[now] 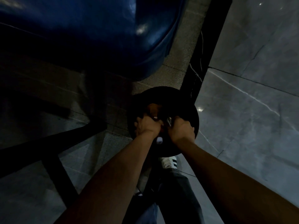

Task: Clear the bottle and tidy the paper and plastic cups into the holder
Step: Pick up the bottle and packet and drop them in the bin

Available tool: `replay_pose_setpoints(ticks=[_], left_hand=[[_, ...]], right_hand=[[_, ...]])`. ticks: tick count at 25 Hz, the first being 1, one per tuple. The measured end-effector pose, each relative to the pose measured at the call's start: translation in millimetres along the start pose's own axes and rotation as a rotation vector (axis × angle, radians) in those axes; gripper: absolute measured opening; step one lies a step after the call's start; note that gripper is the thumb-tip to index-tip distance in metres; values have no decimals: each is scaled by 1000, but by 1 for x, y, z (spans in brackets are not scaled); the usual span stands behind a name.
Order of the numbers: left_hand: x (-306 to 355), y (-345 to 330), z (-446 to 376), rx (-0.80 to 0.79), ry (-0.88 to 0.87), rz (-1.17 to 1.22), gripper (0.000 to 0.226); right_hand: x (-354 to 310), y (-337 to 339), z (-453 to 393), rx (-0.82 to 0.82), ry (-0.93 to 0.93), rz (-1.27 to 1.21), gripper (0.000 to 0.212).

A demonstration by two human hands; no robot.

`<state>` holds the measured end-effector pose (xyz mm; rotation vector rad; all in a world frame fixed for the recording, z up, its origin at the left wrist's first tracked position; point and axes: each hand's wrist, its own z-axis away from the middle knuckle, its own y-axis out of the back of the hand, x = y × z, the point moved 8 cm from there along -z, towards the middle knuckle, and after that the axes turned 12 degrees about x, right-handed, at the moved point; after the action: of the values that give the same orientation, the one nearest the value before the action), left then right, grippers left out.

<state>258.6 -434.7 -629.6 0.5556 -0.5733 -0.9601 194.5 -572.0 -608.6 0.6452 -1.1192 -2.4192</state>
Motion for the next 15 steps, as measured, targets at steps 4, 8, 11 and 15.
replay_pose_setpoints(ticks=[4, 8, 11, 15], left_hand=[[-4, 16, 18, -31, -41, 40, 61], [-7, 55, 58, -88, -106, 43, 40], [-7, 103, 109, -114, -175, 41, 28], [-4, 172, 186, -101, -301, -4, 21]], right_hand=[[4, 8, 20, -145, -10, -4, 31], [-11, 46, 65, -264, 55, 48, 40], [-34, 104, 109, -260, 164, 129, 44], [-69, 194, 172, -175, 363, 219, 38]])
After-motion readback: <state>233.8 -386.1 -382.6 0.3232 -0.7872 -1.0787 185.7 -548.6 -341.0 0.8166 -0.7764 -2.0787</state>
